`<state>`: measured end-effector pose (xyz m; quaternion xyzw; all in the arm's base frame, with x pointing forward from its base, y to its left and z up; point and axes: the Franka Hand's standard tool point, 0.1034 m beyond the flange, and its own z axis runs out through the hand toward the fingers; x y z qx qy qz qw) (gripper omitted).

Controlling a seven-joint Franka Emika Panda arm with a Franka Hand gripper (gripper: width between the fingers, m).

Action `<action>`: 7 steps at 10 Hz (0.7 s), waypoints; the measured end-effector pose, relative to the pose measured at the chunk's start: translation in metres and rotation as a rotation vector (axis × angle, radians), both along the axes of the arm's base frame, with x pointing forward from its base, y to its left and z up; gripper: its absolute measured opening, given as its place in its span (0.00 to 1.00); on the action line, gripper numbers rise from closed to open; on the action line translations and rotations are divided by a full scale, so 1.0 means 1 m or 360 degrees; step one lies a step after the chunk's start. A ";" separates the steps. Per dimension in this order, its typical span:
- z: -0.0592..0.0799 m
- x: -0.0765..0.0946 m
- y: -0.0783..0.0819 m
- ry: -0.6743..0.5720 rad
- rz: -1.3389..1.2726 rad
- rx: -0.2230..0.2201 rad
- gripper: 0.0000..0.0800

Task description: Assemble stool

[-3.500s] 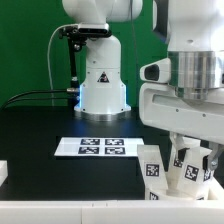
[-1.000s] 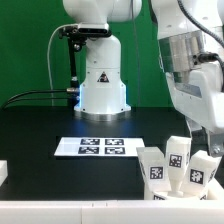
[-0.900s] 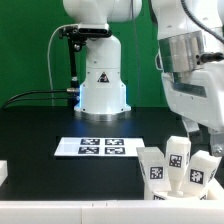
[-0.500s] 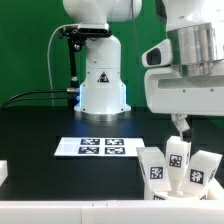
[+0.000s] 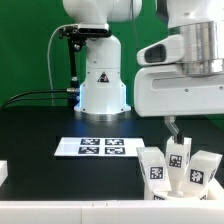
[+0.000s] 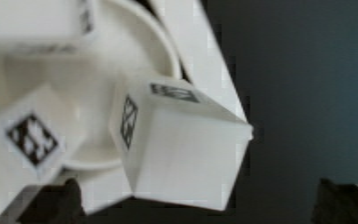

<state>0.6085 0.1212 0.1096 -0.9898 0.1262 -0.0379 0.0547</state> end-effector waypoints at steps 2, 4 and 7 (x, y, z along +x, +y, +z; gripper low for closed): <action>-0.002 0.003 0.006 0.0006 0.0405 -0.0041 0.81; -0.001 0.002 0.008 -0.0032 0.0616 -0.0090 0.81; -0.001 0.003 0.000 -0.0039 0.0846 -0.0152 0.81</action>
Offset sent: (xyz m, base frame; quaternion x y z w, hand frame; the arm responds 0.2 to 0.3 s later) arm 0.0000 0.0000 0.0000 0.0000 0.0000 -0.1938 0.9810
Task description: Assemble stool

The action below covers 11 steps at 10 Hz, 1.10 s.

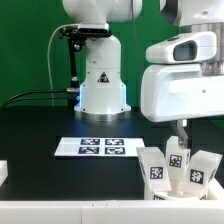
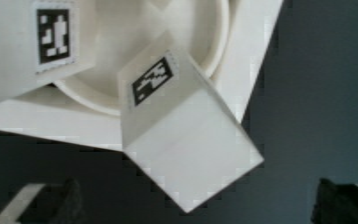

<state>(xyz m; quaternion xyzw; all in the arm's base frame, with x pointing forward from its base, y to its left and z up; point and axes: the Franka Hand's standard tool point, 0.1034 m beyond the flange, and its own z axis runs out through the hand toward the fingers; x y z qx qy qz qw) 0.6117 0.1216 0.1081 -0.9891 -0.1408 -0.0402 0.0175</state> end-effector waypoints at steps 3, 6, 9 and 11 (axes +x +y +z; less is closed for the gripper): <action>-0.021 -0.001 0.003 0.0043 0.0700 -0.0168 0.81; -0.035 -0.001 0.007 0.0015 0.0885 -0.0217 0.81; -0.037 -0.001 0.002 0.0001 0.0913 -0.0226 0.81; -0.037 0.000 0.001 0.0001 0.0841 -0.0222 0.68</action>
Offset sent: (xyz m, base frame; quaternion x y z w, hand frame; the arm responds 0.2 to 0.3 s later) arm 0.0036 0.0178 -0.0251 0.0461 -0.0476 -0.2350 0.9697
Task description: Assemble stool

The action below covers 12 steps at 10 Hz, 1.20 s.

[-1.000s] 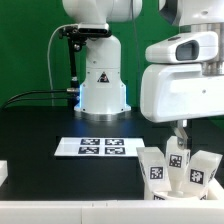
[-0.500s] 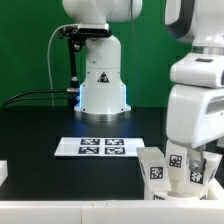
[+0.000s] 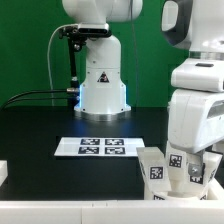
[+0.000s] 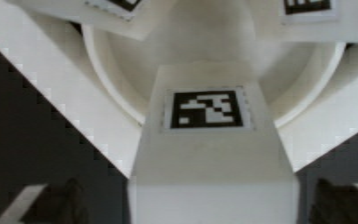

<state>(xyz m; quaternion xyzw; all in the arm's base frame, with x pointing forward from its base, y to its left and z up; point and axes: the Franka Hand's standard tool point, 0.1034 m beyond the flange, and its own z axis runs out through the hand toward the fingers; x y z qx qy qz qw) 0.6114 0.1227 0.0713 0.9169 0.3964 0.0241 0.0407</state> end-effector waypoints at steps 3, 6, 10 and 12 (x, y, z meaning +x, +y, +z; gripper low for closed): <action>0.000 0.000 -0.001 -0.0014 -0.0246 0.0020 0.42; 0.004 0.007 -0.011 0.0011 -0.0804 0.0033 0.42; 0.006 0.017 -0.029 -0.0005 -0.1369 0.0123 0.42; 0.006 0.018 -0.034 -0.0016 -0.1563 0.0128 0.42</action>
Offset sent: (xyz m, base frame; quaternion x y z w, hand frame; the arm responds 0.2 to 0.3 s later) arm 0.0000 0.0000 0.0000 0.0000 0.0000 0.1938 0.9810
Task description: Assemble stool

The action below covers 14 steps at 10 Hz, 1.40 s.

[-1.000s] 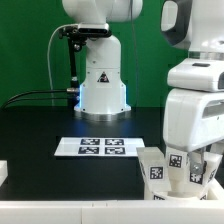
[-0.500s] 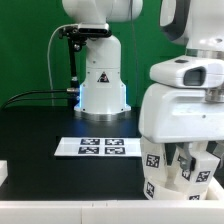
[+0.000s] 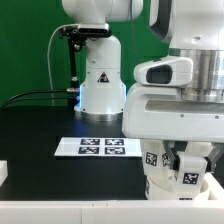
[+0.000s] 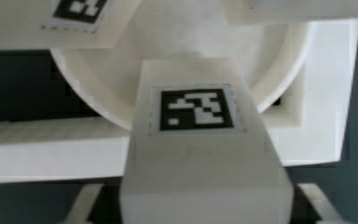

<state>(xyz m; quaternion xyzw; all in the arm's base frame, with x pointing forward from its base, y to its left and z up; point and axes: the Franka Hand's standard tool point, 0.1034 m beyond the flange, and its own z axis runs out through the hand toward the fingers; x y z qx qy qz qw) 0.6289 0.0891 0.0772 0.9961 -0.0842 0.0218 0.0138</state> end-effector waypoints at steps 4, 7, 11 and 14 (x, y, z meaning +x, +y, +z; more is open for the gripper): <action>-0.006 -0.006 -0.023 -0.0005 -0.0792 0.0039 0.42; -0.007 -0.012 -0.033 0.0014 -0.1146 0.0054 0.42; -0.008 -0.015 -0.037 0.0008 -0.1301 0.0037 0.42; 0.011 -0.009 -0.043 -0.0010 -0.1252 0.0077 0.76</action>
Offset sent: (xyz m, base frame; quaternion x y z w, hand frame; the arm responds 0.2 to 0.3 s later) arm 0.0020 0.0164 -0.0003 0.0717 -0.0359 0.3524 0.9324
